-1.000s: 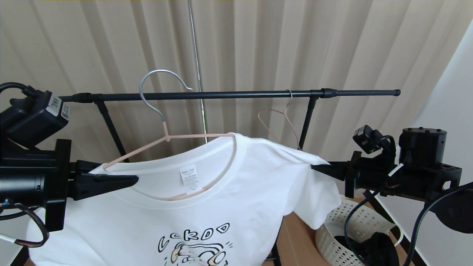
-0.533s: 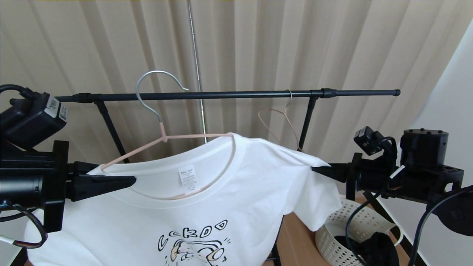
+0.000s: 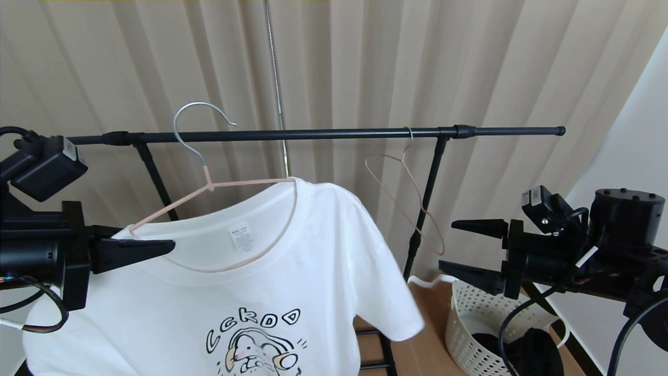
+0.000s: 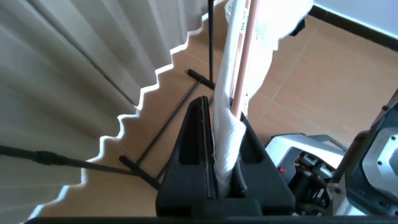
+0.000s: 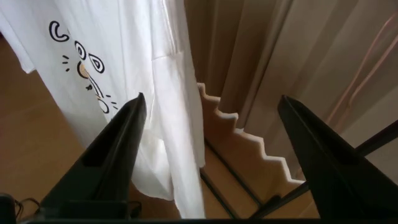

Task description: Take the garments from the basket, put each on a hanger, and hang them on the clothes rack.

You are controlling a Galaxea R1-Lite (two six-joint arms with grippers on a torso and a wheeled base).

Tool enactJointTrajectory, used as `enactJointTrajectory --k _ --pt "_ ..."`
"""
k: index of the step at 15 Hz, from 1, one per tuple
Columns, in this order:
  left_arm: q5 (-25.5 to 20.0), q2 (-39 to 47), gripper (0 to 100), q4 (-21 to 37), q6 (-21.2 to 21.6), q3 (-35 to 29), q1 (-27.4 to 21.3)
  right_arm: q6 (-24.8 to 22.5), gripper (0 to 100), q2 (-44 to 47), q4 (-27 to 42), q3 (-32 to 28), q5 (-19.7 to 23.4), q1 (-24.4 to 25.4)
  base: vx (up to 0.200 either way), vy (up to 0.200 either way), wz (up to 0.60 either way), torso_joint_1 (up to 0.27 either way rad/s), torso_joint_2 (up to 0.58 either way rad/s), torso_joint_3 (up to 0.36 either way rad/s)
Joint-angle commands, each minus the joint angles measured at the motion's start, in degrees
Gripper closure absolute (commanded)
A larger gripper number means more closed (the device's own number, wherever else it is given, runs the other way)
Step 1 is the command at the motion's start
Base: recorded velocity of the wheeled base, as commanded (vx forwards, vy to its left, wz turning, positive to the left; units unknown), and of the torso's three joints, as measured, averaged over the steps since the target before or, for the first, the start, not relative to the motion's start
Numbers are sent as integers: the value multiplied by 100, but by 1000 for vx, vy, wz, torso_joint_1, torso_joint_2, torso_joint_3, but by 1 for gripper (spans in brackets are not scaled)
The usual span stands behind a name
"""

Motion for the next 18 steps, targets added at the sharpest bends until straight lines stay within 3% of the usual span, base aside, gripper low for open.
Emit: enactJointTrajectory --k 1,5,7,9,11,16,18 --pt "-1 152 100 -89 -118 55 68 4 0 -113 4 -2 -9 3 0 0 0 0 0 0" --pt "52 443 100 -406 -514 20 42 373 0 -113 4 -195 -158 20 0 0 0 0 0 0" --pt "96 715 100 -555 -909 -95 -169 505 0 -113 -14 -204 -228 29 0 0 0 0 0 0" --pt "606 1067 100 -564 -1278 -350 -477 505 0 -122 -5 -222 -228 29 0 0 0 0 0 0" --pt "1028 1471 100 -573 -1375 -666 -705 505 0 -122 -5 -239 -228 29 0 0 0 0 0 0" --pt "1037 2288 100 -582 -1551 -1395 -863 505 0 -122 -5 -248 -228 20 0 0 0 0 0 0" --pt "1045 2868 100 -652 -2087 -1949 -881 505 0 -122 -5 -248 -228 20 0 0 0 0 0 0"
